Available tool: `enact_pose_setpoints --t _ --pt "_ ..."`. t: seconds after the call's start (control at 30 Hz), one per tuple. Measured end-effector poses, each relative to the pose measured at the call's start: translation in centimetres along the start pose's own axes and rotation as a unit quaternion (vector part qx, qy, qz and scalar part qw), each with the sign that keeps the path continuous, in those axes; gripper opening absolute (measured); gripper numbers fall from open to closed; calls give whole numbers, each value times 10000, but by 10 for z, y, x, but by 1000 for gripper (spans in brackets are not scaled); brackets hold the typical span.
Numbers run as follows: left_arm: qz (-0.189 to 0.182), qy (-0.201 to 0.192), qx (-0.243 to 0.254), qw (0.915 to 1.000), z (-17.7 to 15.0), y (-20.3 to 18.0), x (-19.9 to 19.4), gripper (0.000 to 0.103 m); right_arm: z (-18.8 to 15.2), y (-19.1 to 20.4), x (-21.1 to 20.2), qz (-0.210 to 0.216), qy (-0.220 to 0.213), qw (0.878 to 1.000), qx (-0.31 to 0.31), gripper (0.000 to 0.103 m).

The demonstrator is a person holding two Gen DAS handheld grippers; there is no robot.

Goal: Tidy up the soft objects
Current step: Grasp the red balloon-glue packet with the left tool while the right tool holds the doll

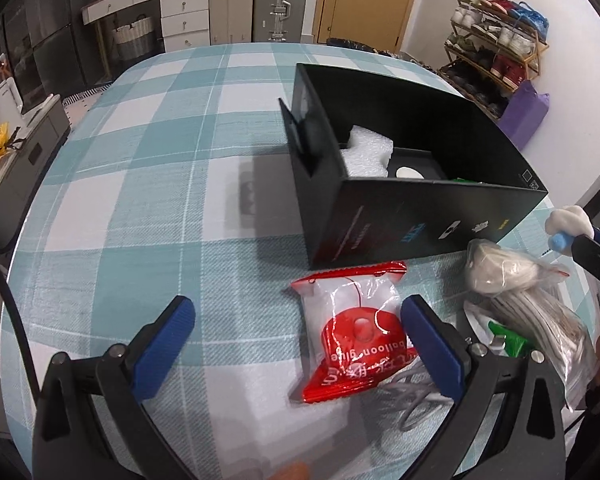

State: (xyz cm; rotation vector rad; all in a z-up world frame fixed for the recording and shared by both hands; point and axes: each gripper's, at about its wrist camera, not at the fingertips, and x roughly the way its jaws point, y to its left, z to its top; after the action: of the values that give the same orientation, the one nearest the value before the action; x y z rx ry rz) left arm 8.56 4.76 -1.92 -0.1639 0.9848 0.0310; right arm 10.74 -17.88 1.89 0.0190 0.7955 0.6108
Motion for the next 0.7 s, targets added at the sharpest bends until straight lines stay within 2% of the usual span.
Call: enact_pose_setpoints --t 0.27,0.43,0.57,0.63,0.7 --pt "-29 -28 187 9998 -6 -4 -6 99 1 3 -2 11 -14 10000 -43 88" --pt "-139 29 320 9994 -8 -10 -5 78 1 6 -2 17 -23 10000 -72 88" --pt "-479 -12 446 9979 -11 -16 -8 47 2 6 -1 19 -21 10000 -75 88" --pt "-492 -79 545 9973 -12 -21 -11 42 2 7 -1 22 -24 10000 -77 88" --pt "-456 -125 600 9971 -12 -23 -14 41 2 6 -2 22 -28 10000 -81 88"
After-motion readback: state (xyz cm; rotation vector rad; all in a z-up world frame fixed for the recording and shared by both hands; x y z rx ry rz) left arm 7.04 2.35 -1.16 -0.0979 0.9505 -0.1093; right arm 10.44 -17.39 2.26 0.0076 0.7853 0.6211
